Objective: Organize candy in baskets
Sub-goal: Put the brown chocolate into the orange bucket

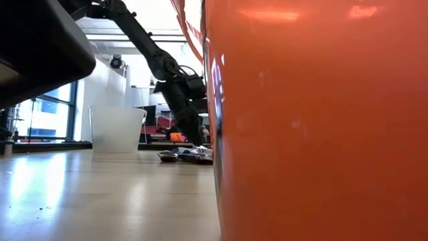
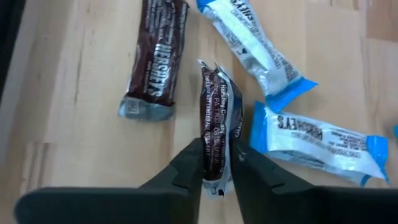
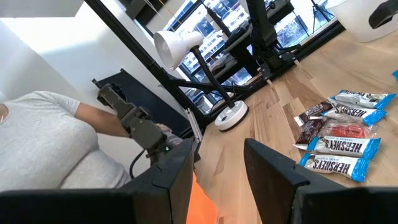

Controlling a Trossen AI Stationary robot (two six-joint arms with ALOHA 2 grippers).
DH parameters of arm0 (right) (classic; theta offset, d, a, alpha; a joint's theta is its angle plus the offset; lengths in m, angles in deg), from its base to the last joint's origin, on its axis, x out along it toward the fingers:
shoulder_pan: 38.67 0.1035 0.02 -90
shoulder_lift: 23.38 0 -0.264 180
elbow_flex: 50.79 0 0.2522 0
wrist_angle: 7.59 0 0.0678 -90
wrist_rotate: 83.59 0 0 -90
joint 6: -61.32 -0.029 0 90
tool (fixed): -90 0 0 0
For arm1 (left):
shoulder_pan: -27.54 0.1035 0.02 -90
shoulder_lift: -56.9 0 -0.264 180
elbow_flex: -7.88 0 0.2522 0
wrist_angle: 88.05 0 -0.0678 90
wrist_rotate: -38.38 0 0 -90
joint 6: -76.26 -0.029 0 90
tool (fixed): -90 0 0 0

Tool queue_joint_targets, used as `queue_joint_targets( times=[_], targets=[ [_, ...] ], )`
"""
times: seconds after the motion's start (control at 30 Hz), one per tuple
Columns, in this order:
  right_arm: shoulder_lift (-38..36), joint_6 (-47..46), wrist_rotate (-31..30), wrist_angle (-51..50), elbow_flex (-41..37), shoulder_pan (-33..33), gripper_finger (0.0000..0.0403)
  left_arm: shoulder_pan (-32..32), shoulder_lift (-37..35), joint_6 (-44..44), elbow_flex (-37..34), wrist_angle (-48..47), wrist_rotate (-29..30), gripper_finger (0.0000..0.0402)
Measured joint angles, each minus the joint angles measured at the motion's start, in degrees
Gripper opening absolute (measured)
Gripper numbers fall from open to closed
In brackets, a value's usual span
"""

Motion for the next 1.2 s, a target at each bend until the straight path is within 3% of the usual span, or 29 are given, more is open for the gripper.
queue_joint_targets(
  times=[0.13,0.43,1.0,1.2],
  targets=[
    [0.0,0.0,0.0,0.0,0.0,0.0,0.0138,0.1,-0.3,1.3,0.0,0.0,0.0,0.0023],
    [0.0,0.0,0.0,0.0,0.0,0.0,0.0138,0.2,-1.7,3.9,0.0,-1.3,0.3,0.0019],
    [0.0,0.0,0.0,0.0,0.0,0.0,0.0138,0.1,-16.0,3.7,0.0,-10.3,4.0,0.0019],
    [0.0,0.0,0.0,0.0,0.0,0.0,0.0138,-4.5,-20.8,8.8,0.0,-15.3,3.5,0.0019]
  ],
)
